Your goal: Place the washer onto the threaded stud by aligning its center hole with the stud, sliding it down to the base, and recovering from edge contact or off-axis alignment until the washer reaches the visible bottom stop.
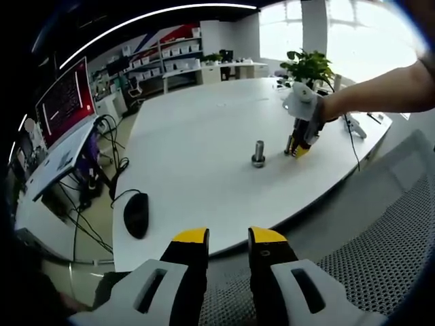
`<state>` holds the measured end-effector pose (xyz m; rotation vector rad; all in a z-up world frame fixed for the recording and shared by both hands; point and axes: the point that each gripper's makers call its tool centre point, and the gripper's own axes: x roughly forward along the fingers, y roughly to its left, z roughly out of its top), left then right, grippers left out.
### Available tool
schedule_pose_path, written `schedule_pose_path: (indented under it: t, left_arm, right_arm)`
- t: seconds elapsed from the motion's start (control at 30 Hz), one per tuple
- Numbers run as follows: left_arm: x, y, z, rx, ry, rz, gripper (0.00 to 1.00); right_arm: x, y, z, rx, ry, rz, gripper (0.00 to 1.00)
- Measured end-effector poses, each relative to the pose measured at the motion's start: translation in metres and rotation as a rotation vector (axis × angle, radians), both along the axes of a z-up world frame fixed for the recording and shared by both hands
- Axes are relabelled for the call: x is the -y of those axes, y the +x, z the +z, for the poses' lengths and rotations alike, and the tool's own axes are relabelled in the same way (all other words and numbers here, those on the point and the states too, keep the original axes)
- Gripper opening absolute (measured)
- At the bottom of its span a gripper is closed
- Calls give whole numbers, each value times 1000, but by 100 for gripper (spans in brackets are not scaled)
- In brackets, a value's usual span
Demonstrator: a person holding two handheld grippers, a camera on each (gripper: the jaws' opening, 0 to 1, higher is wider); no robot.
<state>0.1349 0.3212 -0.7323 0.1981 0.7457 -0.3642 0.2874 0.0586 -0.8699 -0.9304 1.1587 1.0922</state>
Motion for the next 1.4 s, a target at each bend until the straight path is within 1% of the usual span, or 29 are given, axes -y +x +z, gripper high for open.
schedule_pose_path:
  t: [0.03,0.1,0.3,0.33,0.37,0.43,0.47,0.6,0.77,1.07,1.2,1.4]
  left_arm:
    - [0,0,0,0,0,0,21]
    - [0,0,0,0,0,0,21]
    - [0,0,0,-1,1,0,21]
    - [1,0,0,-1,1,-1,21]
    - [1,-1,0,-1,1,-1,21]
    - [1,0,0,-1,1,-1,21]
    - [1,0,0,-1,1,-2,21]
    - [1,0,0,0,0,-3,21]
    - [1,0,0,1,0,-4,21]
    - [1,0,0,2,0,-5,21]
    - [1,0,0,3,0,-5,21]
    - [1,0,0,3,0,-3,21]
  right_arm:
    - [-1,3,-1,7,10,3,14]
    - [0,1,0,7,14,6,14]
    - [2,2,0,-1,25,2,14]
    - [4,2,1,-8,22,21,14]
    - [2,2,2,-9,34,63,14]
    - [3,0,7,-15,36,53,14]
    - [3,-3,10,-33,40,50,14]
    - [3,-5,24,-35,52,69,14]
    - [-1,-2,45,-14,91,64,14]
    - [-8,4,68,47,122,82,14]
    - [-14,8,71,76,135,83,14]
    - [-17,11,66,79,129,88,14]
